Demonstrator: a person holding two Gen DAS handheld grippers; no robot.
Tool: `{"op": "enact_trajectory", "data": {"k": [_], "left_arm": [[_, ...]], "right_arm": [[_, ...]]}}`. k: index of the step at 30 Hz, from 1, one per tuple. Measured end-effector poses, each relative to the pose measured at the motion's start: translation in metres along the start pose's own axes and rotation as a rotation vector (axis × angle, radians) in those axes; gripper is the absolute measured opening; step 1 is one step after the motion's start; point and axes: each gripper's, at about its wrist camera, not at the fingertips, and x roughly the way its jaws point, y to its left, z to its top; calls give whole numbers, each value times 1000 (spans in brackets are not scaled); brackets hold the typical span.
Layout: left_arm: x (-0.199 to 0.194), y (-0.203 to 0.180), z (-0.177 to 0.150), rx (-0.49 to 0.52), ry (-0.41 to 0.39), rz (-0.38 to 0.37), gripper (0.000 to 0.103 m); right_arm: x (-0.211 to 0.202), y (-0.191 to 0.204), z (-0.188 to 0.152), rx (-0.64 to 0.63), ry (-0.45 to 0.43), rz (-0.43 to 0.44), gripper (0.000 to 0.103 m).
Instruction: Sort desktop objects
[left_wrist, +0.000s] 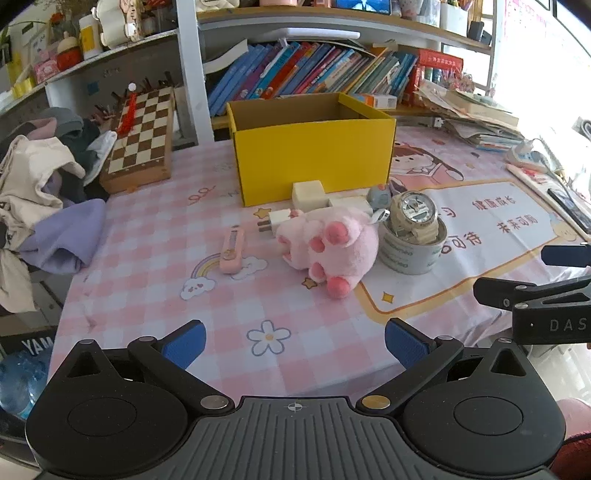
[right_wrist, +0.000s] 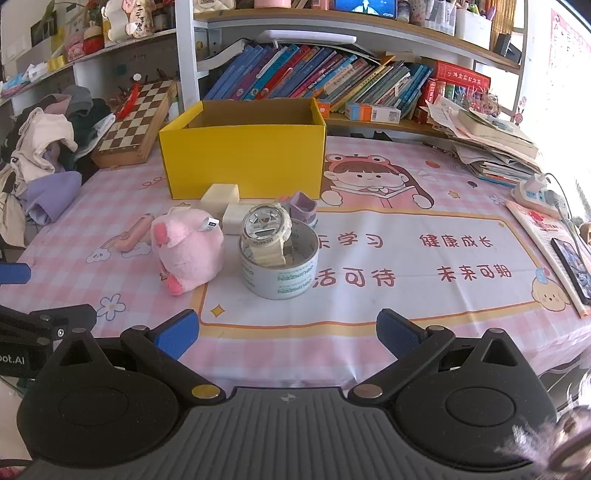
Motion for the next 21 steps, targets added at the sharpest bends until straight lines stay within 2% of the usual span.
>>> {"op": "enact_trajectory", "data": {"k": [21], "left_arm": [[4, 5, 1, -18, 23, 10, 103]], "right_arm": [[0, -1, 2, -1, -7, -10, 103]]}}
